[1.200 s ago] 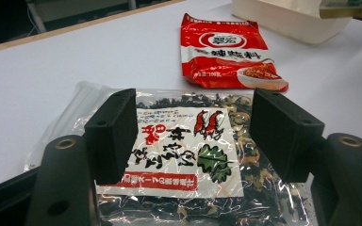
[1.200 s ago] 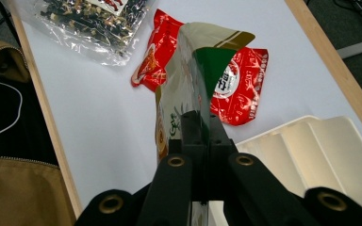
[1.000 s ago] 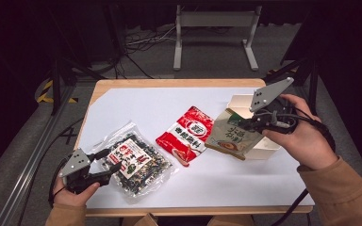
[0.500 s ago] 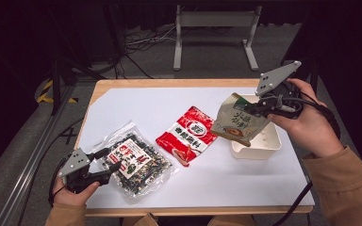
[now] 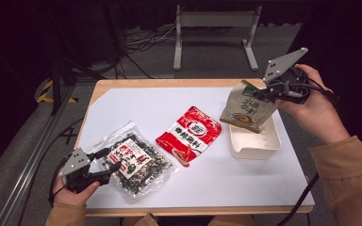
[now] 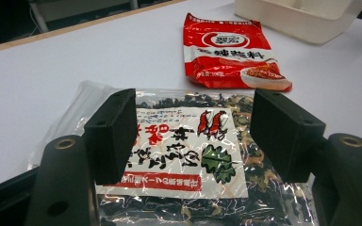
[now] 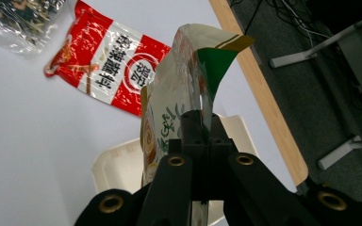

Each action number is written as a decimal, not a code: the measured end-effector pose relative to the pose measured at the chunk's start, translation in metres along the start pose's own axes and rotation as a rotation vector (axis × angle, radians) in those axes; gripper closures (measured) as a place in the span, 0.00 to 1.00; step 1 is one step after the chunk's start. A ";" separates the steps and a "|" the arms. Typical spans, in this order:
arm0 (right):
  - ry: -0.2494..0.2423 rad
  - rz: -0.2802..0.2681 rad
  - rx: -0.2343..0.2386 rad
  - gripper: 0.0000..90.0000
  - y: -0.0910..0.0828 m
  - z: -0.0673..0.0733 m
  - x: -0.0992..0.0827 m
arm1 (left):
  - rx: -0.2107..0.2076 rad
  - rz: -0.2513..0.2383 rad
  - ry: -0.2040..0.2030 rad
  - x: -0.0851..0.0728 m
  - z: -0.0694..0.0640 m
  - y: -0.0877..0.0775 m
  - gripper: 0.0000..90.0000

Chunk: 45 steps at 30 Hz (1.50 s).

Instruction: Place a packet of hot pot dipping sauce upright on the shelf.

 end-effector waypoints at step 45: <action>-0.144 -0.022 -0.052 1.00 0.046 -0.092 -0.028 | 0.064 0.018 -0.026 -0.014 -0.002 -0.021 0.37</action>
Point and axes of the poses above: each handheld gripper's, and its own axes: y roughly forward along the jaws, x roughly out of its top, z roughly to its left, the point moved 6 cm from there along y, roughly forward along the jaws, and after that the axes turned 3 degrees about -z, right-handed, at the moved point
